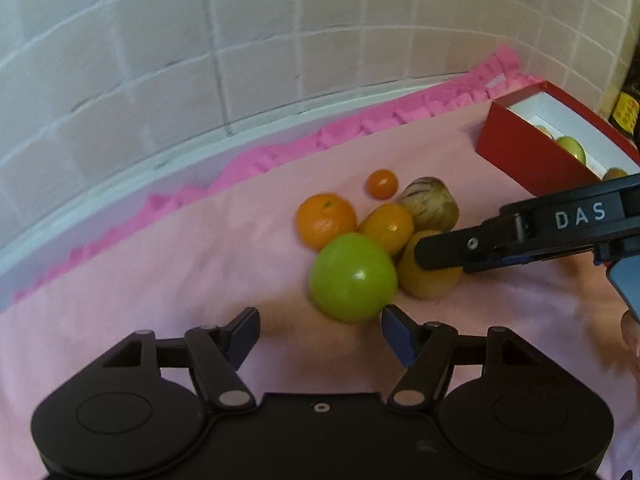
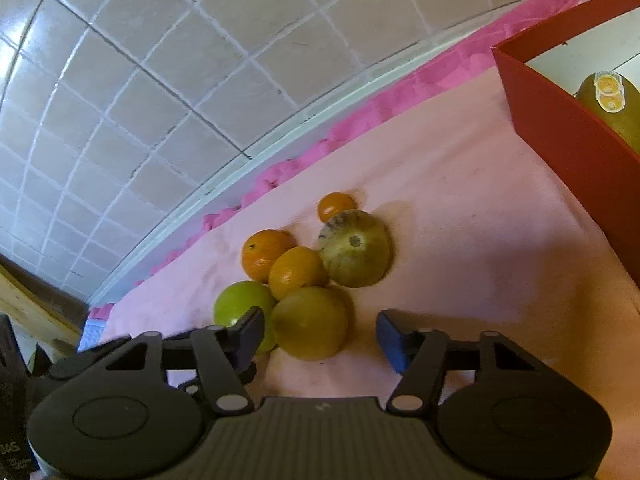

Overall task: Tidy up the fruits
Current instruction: 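Move both tools back over the fruit on the cloth, then grasp a green apple with the left tool while the right tool grasps a yellow pear, then carry the apple and pear into the red box and open both tools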

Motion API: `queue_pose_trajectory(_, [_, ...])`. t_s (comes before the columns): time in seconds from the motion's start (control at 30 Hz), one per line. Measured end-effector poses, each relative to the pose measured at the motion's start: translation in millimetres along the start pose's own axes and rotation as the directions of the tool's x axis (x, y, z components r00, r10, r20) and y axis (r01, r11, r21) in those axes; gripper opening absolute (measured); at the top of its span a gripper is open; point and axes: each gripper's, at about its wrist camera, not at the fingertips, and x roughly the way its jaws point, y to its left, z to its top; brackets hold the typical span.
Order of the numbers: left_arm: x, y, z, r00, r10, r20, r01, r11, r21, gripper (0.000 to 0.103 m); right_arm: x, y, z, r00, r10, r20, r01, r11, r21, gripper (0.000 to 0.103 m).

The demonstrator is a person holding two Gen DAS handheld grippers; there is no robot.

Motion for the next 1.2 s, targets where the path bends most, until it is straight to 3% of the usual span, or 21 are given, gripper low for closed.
queue_pose_trajectory(0.27, [18.4,-3.9,13.3,0.999,-0.038,0.004,0.037,0.998,0.056,0.080,2.4,-12.8,2.5,0.999,0.045,0.005,-0.045,0.997,0.070,0.060])
queue_pose_trajectory(0.37, [20.7,-1.9,11.7,0.996,-0.090,0.020,0.088,0.995,0.053,0.062,4.7,-12.2,3.4,0.999,0.044,0.009,-0.045,0.996,0.076,0.057])
queue_pose_trajectory(0.4, [19.9,-2.6,10.6,0.995,-0.094,0.026,0.092,0.994,0.061,0.062,5.4,-11.9,3.8,0.999,0.046,0.010,-0.046,0.996,0.076,0.055])
queue_pose_trajectory(0.53, [17.9,-4.4,5.4,0.996,-0.077,0.048,0.073,0.995,0.067,0.061,7.7,-13.1,4.5,0.996,0.083,0.007,-0.084,0.991,0.107,0.043])
queue_pose_trajectory(0.97, [-1.9,11.2,3.8,0.998,-0.016,0.068,0.016,1.000,-0.010,0.061,3.0,-18.7,3.1,0.991,0.135,0.024,-0.137,0.974,0.182,0.041])
queue_pose_trajectory(1.2, [-39.8,22.7,15.1,0.992,0.067,0.111,-0.059,0.995,-0.076,0.061,-30.9,-13.0,11.5,0.972,0.211,0.105,-0.229,0.950,0.214,0.040])
